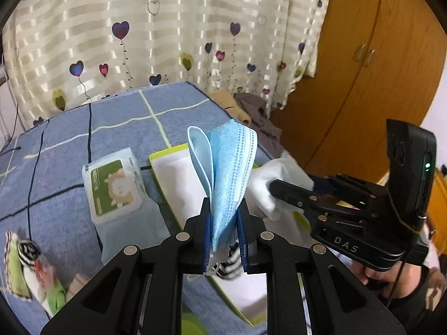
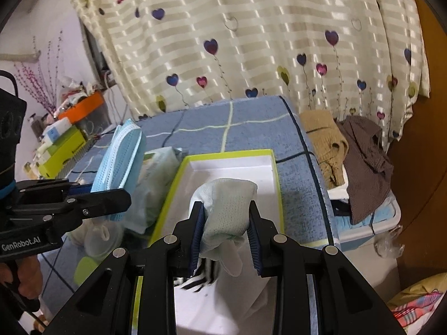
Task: Organize soft objects
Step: 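Carry the blue masks and white sock to the yellow-green box with both grippers, then open the right gripper over the box while the left releases the masks, then move both grippers back from the box toward the pile of soft items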
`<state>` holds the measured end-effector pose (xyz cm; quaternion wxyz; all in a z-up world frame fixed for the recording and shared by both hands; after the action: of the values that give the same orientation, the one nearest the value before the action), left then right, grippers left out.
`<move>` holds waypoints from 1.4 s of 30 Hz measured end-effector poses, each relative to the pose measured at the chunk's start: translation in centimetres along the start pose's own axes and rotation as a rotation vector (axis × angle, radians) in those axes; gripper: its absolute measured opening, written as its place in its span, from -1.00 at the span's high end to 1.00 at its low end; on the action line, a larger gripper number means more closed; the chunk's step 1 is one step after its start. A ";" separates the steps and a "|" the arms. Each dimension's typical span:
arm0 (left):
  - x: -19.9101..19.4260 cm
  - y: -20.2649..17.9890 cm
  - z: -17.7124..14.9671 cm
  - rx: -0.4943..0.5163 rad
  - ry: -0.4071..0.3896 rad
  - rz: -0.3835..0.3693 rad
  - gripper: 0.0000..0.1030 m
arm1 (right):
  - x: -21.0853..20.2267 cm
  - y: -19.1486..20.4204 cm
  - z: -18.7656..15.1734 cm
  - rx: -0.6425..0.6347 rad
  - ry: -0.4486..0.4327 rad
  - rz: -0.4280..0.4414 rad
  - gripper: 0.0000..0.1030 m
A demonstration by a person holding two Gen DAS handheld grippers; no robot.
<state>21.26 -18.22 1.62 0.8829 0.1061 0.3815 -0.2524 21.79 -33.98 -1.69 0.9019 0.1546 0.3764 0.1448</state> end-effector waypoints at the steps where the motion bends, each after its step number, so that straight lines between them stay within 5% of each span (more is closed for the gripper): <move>1: 0.5 0.2 0.1 0.000 0.011 0.000 0.66 | 0.4 -0.2 0.1 -0.002 0.005 -0.003 0.44; 15: 7.0 1.1 0.9 -0.039 0.160 -0.035 0.66 | 5.7 -2.3 1.2 0.016 0.092 -0.009 0.44; 20: 8.2 1.5 1.0 -0.053 0.185 -0.027 0.66 | 6.6 -2.3 1.2 0.006 0.115 -0.007 0.20; 23: 8.8 1.7 1.0 -0.067 0.195 -0.046 0.66 | 6.5 -2.1 1.3 -0.003 0.105 -0.018 0.00; 31: 9.0 1.8 1.1 -0.091 0.192 -0.076 0.53 | 4.9 -2.0 1.7 -0.005 0.071 -0.043 -0.01; 36: 8.5 1.5 1.5 -0.095 0.172 -0.100 0.25 | 3.4 -1.8 1.8 0.003 0.042 -0.048 -0.03; 42: 7.4 1.0 1.4 -0.091 0.156 -0.107 0.24 | 1.7 -1.8 1.5 0.008 0.021 -0.054 -0.03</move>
<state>26.91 -20.56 -2.81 0.8397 0.0645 0.4653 -0.2726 24.23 -35.20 -2.44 0.9008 0.1464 0.3906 0.1204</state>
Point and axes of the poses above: each gripper's, at about its wrist camera, not at the fingertips, and x roughly the way its jaws point, y to its left, z to its top, the point moved 3 cm from there along x, roughly the way its jaws point, and after that the axes turned 13 degrees about x, right-handed, at the moved point
